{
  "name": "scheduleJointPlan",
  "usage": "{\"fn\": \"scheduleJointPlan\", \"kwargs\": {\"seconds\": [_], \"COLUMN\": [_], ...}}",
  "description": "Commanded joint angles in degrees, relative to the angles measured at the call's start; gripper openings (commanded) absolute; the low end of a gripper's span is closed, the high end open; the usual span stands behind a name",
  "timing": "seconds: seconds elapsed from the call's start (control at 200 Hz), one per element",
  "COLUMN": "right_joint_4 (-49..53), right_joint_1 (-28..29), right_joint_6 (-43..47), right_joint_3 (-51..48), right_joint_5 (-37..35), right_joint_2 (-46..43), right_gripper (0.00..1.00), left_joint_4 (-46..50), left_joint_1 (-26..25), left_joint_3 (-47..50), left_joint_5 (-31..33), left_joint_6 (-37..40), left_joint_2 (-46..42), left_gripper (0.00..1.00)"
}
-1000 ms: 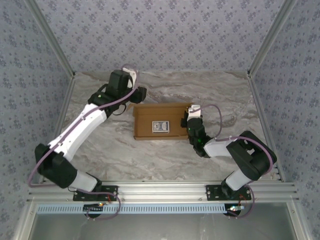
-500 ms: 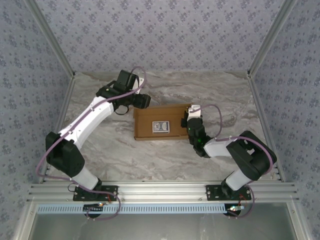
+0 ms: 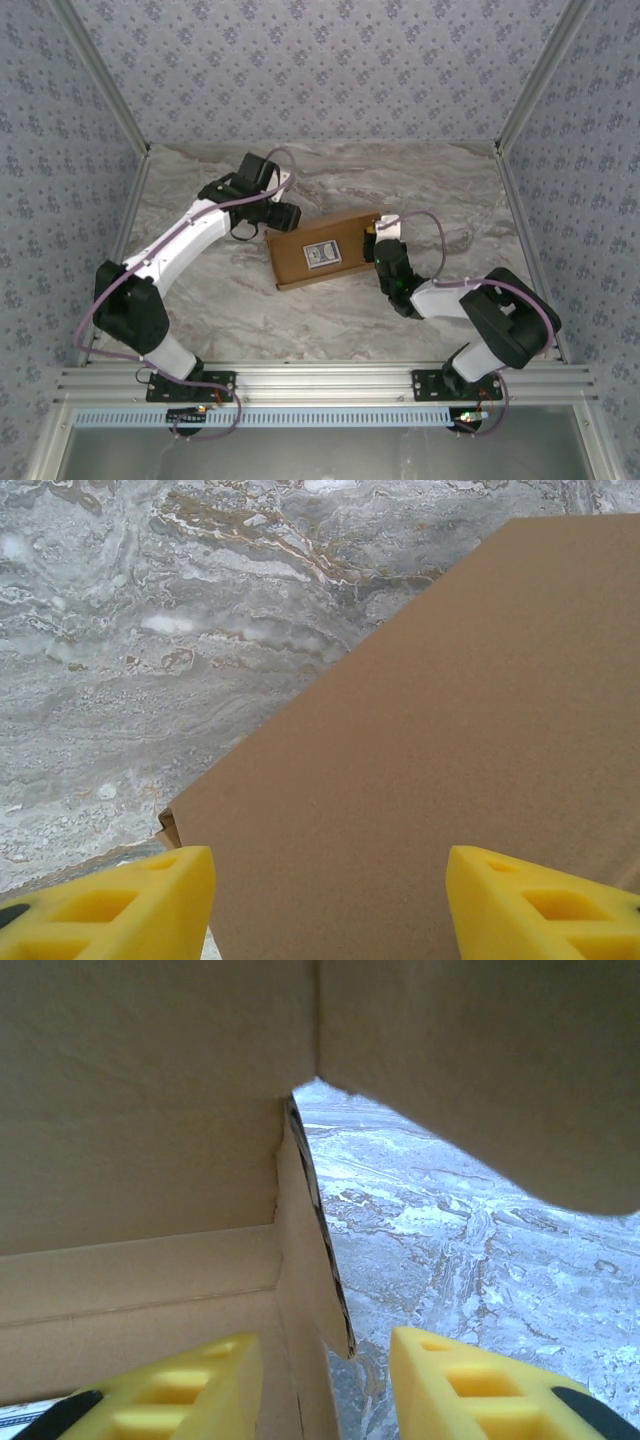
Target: Fold the paper box
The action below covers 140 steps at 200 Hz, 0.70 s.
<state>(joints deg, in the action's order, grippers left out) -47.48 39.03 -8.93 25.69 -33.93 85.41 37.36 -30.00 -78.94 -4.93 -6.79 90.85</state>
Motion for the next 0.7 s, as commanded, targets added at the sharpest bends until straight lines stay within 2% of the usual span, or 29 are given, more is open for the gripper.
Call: {"fn": "scheduleJointPlan", "kwargs": {"seconds": [0.0,0.19,0.355,0.47,0.57,0.695], "right_joint_4": [2.7,11.5,29.5,40.7,49.0,55.6], "right_joint_1": [1.0,2.5,3.3,2.4,-0.1,-5.4], "right_joint_6": [-0.3,-1.6,-2.7,-1.6,-1.6,-2.0], "right_joint_3": [-1.3,-4.3,-5.1,-2.9,2.5,10.6], "right_joint_5": [-1.9,-2.4,-2.9,0.0,4.5,13.1], "right_joint_2": [-3.8,-14.1,-31.5,-42.3,-43.4,-37.1], "right_gripper": [0.44,0.48,0.51,0.55,0.61,0.67], "left_joint_4": [-1.2,-2.6,-4.2,-6.0,-7.7,-10.2], "left_joint_1": [-0.5,-1.2,-2.3,-3.2,-3.7,-4.2], "left_joint_3": [1.4,3.1,4.2,5.5,7.2,10.2], "left_joint_5": [-1.1,-1.0,-0.7,-0.2,0.6,1.5], "left_joint_6": [-0.4,-1.0,-1.6,-2.2,-2.8,-3.3], "left_joint_2": [-1.4,-0.8,-0.3,-0.5,-1.1,-2.3], "left_gripper": [0.62,0.61,0.61,0.6,0.6,0.6]}}
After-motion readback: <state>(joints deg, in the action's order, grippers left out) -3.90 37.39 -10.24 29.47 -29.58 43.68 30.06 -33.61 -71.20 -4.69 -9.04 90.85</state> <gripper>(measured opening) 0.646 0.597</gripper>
